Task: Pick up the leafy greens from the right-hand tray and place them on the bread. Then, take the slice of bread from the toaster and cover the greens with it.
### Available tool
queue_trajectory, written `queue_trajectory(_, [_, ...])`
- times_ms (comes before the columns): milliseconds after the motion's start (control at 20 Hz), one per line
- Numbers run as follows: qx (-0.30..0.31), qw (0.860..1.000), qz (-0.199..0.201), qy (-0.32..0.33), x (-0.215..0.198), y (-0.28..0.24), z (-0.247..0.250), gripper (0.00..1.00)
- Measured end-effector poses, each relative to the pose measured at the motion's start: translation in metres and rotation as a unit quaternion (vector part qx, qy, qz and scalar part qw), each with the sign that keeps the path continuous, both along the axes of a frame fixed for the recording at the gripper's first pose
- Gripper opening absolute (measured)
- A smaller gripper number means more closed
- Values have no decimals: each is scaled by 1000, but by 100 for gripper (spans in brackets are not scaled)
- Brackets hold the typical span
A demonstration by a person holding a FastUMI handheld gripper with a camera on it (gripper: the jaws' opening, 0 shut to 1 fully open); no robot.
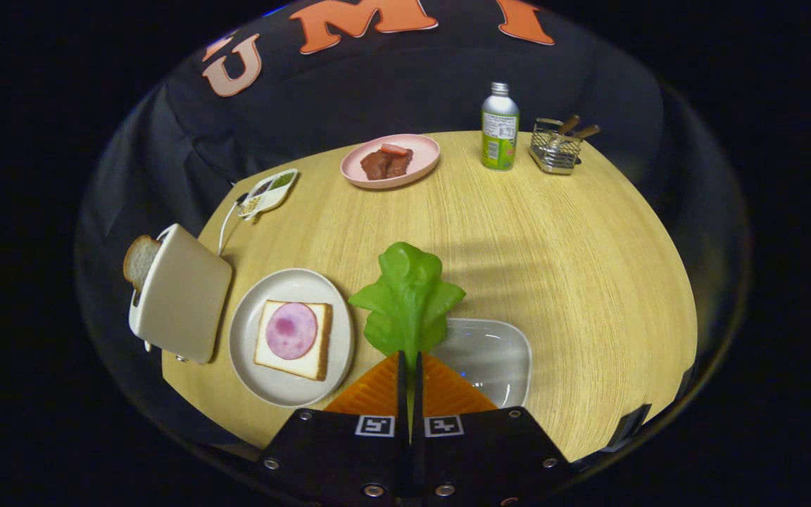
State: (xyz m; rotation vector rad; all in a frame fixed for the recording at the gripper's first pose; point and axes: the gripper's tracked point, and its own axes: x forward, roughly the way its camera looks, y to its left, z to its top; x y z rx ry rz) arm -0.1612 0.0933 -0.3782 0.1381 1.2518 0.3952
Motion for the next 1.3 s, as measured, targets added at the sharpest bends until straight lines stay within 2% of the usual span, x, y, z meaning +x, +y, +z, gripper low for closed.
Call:
queue_trajectory(200, [15, 999, 46, -12, -4, 37, 11, 1])
queue_trajectory(600, [47, 993, 108, 1, -16, 101, 10, 2])
queue_trajectory(1150, [34, 989, 140, 19, -17, 137, -12, 3])
queue_trajectory(1300, [30, 989, 140, 26, -18, 140, -15, 6])
